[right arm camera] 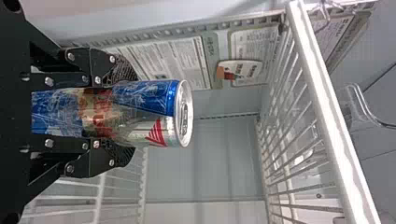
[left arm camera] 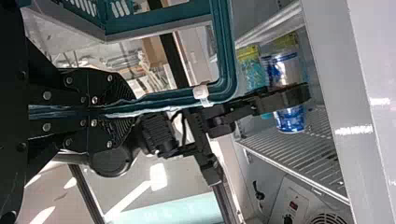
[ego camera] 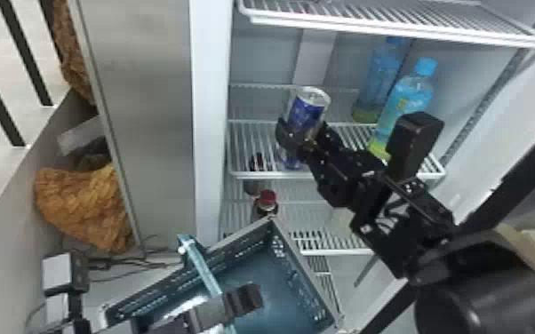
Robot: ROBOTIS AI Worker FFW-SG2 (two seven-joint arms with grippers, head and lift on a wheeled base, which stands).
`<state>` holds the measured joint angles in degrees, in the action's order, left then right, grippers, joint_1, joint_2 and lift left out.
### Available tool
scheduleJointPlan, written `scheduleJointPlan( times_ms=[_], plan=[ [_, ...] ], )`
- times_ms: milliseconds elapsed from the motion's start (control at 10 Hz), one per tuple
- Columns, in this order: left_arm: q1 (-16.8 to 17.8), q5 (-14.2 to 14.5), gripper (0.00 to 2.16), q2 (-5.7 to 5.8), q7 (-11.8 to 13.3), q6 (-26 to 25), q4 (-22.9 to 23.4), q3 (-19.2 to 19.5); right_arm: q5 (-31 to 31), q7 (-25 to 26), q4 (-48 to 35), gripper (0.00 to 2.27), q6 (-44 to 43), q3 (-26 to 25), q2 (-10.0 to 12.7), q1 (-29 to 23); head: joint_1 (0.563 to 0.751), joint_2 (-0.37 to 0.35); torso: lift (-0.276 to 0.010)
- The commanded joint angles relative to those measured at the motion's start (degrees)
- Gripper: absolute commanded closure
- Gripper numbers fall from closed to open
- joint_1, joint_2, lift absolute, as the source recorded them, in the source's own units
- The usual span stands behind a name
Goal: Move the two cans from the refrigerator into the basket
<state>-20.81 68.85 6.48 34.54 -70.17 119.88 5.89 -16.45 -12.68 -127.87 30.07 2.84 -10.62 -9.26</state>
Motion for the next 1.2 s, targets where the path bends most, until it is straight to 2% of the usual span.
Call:
scheduleJointPlan(
  times_ms=[0, 800, 1100],
  plan=[
    [0.0, 0.0, 1.2, -0.15, 0.0, 0.0, 0.0, 0.1, -0.9, -0.2, -4.0, 1.24, 1.7, -0.7, -0.3, -3.4, 0.695, -0.185, -0.035],
    [-0.1, -0.1, 1.2, -0.41, 0.1, 0.0, 0.0, 0.4, -3.7, -4.9, -21.1, 1.24, 13.5, -4.9, -2.8, -17.2, 0.695, -0.187, -0.035],
    [-0.4, -0.1, 1.2, -0.5, 0.1, 0.1, 0.0, 0.6, -3.3, -6.9, -20.4, 1.24, 17.5, -5.0, -2.4, -20.3, 0.695, -0.185, -0.035]
  ],
)
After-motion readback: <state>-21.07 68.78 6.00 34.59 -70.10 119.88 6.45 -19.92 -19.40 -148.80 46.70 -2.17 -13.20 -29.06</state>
